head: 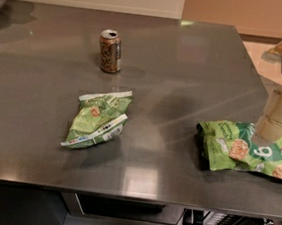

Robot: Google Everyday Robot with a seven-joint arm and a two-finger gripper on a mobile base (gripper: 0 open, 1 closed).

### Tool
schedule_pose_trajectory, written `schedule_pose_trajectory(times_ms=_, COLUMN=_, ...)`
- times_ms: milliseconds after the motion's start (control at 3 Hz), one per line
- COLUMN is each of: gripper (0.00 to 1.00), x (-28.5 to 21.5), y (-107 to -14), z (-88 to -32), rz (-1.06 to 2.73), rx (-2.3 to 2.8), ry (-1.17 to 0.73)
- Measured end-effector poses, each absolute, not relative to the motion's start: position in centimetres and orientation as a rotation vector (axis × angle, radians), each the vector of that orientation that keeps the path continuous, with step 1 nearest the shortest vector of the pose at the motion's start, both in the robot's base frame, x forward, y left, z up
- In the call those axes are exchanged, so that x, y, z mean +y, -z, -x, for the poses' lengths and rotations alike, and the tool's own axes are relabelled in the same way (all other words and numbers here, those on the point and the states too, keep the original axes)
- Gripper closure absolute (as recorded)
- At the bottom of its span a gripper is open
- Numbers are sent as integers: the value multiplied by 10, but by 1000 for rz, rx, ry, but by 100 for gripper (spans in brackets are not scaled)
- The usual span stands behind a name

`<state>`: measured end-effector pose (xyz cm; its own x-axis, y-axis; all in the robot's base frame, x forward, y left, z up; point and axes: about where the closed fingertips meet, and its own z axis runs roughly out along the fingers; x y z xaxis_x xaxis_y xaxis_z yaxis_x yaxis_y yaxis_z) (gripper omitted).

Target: Move green jalapeno chip bag near green rice chip bag

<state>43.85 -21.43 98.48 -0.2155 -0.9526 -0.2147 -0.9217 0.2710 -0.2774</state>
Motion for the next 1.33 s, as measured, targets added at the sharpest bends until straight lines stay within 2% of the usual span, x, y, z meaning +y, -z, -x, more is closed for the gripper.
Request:
schedule_pose_trajectory(times_ms=667, gripper=0, x=-200, y=-986, z=-444, rz=1741, rx=2179, ry=64)
schedule_pose_trajectory(times_ms=1333, gripper=0, x=-121, y=-966, z=-455, rz=1831, rx=2035, ry=-123)
